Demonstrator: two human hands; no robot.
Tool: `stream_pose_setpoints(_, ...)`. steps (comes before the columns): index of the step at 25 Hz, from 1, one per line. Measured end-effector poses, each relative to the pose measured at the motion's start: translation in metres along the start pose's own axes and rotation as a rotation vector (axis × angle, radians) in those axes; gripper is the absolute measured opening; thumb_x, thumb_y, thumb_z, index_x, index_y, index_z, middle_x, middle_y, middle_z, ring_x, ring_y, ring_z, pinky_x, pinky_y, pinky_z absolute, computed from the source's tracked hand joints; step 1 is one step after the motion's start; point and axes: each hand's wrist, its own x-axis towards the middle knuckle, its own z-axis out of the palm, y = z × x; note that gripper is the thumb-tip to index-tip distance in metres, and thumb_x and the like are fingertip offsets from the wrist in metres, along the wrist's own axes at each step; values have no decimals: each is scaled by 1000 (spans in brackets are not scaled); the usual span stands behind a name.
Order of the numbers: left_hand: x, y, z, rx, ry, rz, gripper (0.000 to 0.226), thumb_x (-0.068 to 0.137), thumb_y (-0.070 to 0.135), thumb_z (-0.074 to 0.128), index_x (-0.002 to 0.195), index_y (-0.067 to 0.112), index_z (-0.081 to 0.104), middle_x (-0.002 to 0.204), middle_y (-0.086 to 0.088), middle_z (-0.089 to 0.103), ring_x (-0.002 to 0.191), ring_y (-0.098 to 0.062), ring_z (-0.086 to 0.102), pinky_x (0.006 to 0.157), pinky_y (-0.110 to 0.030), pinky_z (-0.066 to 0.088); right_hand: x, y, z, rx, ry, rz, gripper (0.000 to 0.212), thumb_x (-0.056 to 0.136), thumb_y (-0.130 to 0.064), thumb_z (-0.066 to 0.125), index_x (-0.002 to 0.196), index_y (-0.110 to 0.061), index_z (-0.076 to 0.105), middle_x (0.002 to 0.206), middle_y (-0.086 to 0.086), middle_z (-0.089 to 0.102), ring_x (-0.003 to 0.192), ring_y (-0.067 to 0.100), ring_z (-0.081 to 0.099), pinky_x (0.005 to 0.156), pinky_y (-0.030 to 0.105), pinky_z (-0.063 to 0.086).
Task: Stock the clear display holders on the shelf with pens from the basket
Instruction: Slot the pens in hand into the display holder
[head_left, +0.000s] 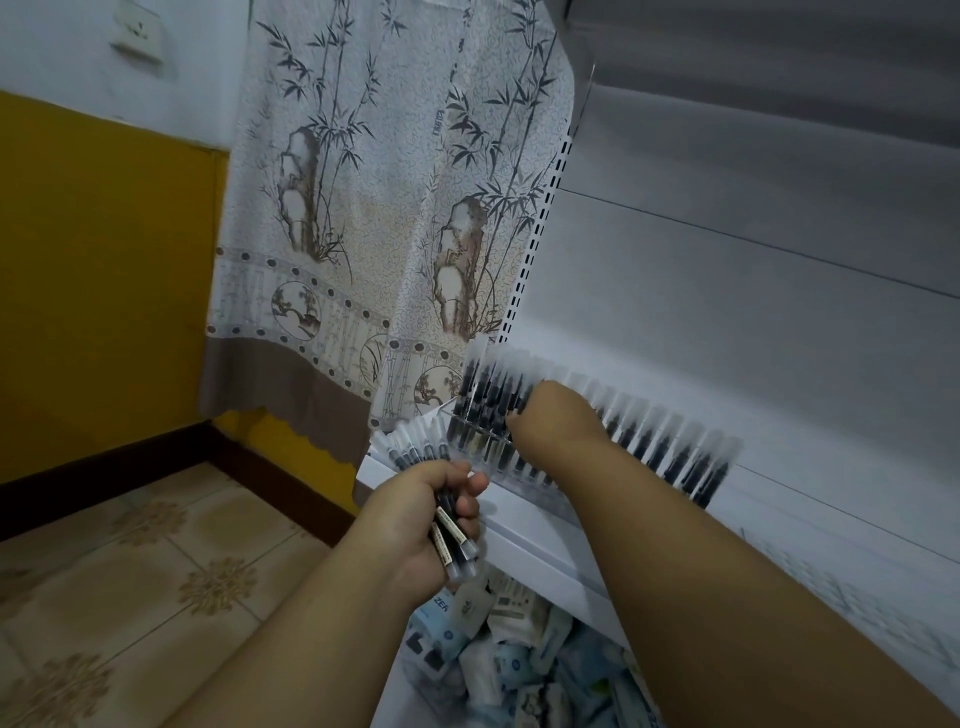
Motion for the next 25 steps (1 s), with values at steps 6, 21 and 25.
stream_pose_setpoints(6,-6,-2,4,10,-47,-5,9,93,2,48,95,4,56,73,-14,68,46,-13,49,37,-21,40,-35,-4,-3,472,-161,-61,46,93,-48,60,73,-7,59,68,7,62,56,20,56,61,30,47)
stream_pose_setpoints(21,-10,3,23,68,30,-6,15,97,10,51,96,-1,60,75,-18,74,44,-20,63,36,-22,48,-36,26,-45,963,470,157,4,92,-20,65,90,-20,69,84,-7,67,71,12,60,67,36,57)
stream_pose_setpoints(25,2,-1,16,100,69,-29,11,96,14,54,100,7,60,63,-6,69,32,-12,44,38,-16,37,-23,32,-38,843,580,14,2,92,-24,65,92,-26,65,88,-13,65,83,9,63,81,34,55)
